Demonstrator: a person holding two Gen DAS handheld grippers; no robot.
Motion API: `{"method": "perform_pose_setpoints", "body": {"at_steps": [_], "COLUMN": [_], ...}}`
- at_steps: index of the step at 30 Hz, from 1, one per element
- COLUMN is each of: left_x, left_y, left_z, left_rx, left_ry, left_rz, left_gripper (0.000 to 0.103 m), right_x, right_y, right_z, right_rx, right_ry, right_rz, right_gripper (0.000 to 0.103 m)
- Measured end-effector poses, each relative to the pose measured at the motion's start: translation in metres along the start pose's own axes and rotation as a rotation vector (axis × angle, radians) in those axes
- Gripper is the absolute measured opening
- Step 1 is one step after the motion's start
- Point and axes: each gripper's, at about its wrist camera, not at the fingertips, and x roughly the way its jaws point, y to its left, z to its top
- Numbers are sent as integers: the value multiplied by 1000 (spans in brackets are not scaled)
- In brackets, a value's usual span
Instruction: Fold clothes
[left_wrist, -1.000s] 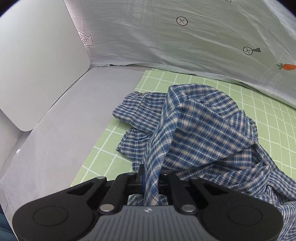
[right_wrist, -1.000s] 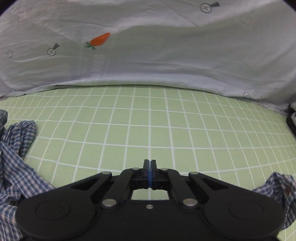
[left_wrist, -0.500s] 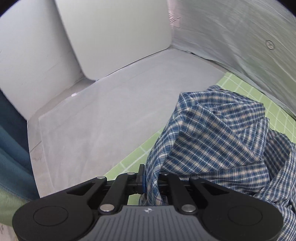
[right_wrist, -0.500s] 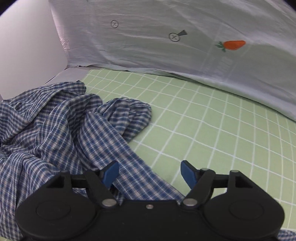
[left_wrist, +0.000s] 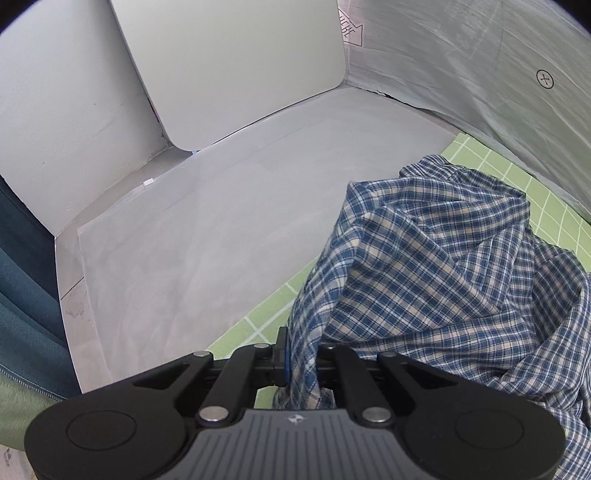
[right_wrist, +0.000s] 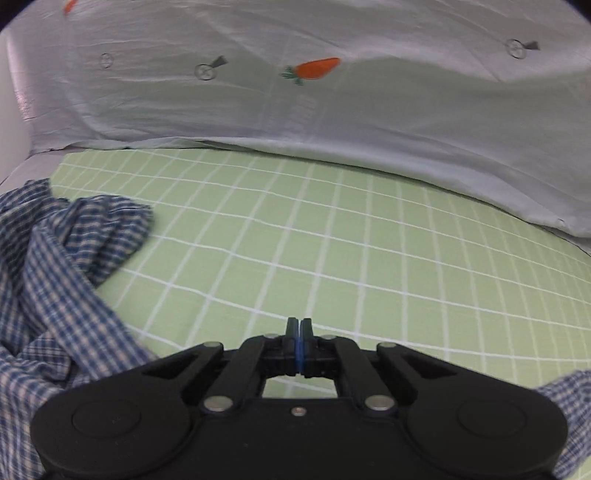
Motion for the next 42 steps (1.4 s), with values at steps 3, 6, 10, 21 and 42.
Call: {"method": "perform_pose_setpoints", "body": {"at_steps": [3, 6, 10, 21, 42], "left_x": [4, 2, -3, -2, -14], "left_y": [-6, -12, -10, -4, -96], "left_z": [-3, -6, -9, -8, -58], "left_rx": [-4, 2, 11, 20, 316], "left_ry": [28, 27, 20, 23, 178], "left_rz": [-23, -35, -42, -64, -378], "left_gripper": [6, 6, 6, 6, 10], "right_x": [0, 2, 3, 14, -39], "right_y": [-3, 30, 73, 148, -111], "right_z": [0, 1, 1, -2, -77], "right_rx": [49, -31, -138, -295, 228], "right_ry": [24, 22, 18, 45, 79], "right_rz": [73, 148, 249, 434, -206], "right_gripper": [26, 77, 82, 22, 40]}}
